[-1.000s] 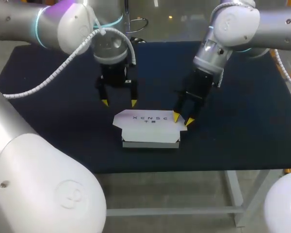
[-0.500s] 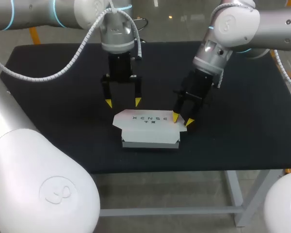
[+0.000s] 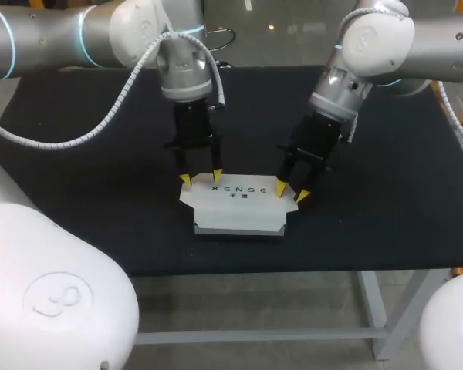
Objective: Assemble the packaging by folding the flat box into shape, placing the metal phone stand inside, and closing the box properly
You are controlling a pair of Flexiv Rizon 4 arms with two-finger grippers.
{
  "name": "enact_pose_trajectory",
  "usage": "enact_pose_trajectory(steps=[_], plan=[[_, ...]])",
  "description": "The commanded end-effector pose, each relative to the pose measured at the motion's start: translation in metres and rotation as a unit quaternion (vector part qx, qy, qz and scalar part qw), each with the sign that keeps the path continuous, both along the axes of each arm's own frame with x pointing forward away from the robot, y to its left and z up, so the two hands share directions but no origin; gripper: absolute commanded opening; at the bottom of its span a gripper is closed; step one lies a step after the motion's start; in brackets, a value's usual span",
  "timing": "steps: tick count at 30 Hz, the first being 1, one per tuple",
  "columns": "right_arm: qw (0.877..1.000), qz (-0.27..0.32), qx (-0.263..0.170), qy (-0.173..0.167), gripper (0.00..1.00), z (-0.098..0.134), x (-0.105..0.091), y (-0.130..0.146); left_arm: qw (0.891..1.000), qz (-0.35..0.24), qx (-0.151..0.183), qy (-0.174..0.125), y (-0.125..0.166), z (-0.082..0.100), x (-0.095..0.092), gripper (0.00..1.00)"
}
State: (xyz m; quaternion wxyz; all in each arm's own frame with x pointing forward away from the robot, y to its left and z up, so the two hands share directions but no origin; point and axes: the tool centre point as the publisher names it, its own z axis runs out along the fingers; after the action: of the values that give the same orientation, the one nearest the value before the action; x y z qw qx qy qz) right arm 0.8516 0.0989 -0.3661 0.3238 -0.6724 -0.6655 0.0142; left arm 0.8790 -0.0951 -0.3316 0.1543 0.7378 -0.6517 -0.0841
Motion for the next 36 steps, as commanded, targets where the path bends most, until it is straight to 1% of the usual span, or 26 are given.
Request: enact_pose_trajectory(steps=[1, 5, 9, 18, 22, 24, 25, 29, 32, 34, 36], plan=[[1.0, 0.002, 0.002, 0.001, 0.46, -0.002, 0.0, 0.0, 0.998, 0.012, 0.005, -0.057, 0.003, 0.0, -0.013, 0.59], [1.0, 0.002, 0.002, 0.001, 0.47, -0.002, 0.0, 0.001, 0.998, 0.011, 0.005, -0.061, 0.004, -0.005, -0.014, 0.53], [1.0, 0.001, 0.002, 0.002, 0.47, -0.002, 0.0, 0.001, 0.998, 0.017, 0.008, -0.066, 0.003, -0.01, -0.014, 0.57], [1.0, 0.0, 0.003, 0.001, 0.47, 0.0, -0.001, 0.002, 0.997, 0.02, 0.004, -0.068, 0.007, -0.015, -0.016, 0.61], [1.0, 0.0, 0.004, 0.001, 0.47, 0.001, -0.001, 0.002, 0.997, 0.021, 0.001, -0.071, 0.006, -0.02, -0.017, 0.6], [1.0, 0.0, 0.004, 0.001, 0.47, 0.001, -0.001, 0.002, 0.997, 0.02, 0.001, -0.07, 0.006, -0.021, -0.018, 0.55], [1.0, 0.0, 0.004, 0.001, 0.47, 0.001, -0.001, 0.002, 0.997, 0.02, 0.0, -0.07, 0.006, -0.022, -0.018, 0.55], [1.0, -0.001, 0.005, 0.001, 0.47, 0.002, -0.001, 0.002, 0.997, 0.018, -0.003, -0.073, 0.005, -0.025, -0.02, 0.58], [1.0, -0.002, 0.006, 0.0, 0.47, 0.003, -0.001, 0.002, 0.997, 0.017, -0.006, -0.08, 0.004, -0.026, -0.021, 0.62], [1.0, -0.003, 0.008, 0.0, 0.47, 0.003, -0.002, 0.002, 0.996, 0.017, -0.007, -0.084, 0.002, -0.028, -0.022, 0.62], [1.0, -0.003, 0.01, -0.001, 0.47, 0.003, -0.003, 0.002, 0.996, 0.017, -0.007, -0.088, 0.001, -0.029, -0.023, 0.65]])
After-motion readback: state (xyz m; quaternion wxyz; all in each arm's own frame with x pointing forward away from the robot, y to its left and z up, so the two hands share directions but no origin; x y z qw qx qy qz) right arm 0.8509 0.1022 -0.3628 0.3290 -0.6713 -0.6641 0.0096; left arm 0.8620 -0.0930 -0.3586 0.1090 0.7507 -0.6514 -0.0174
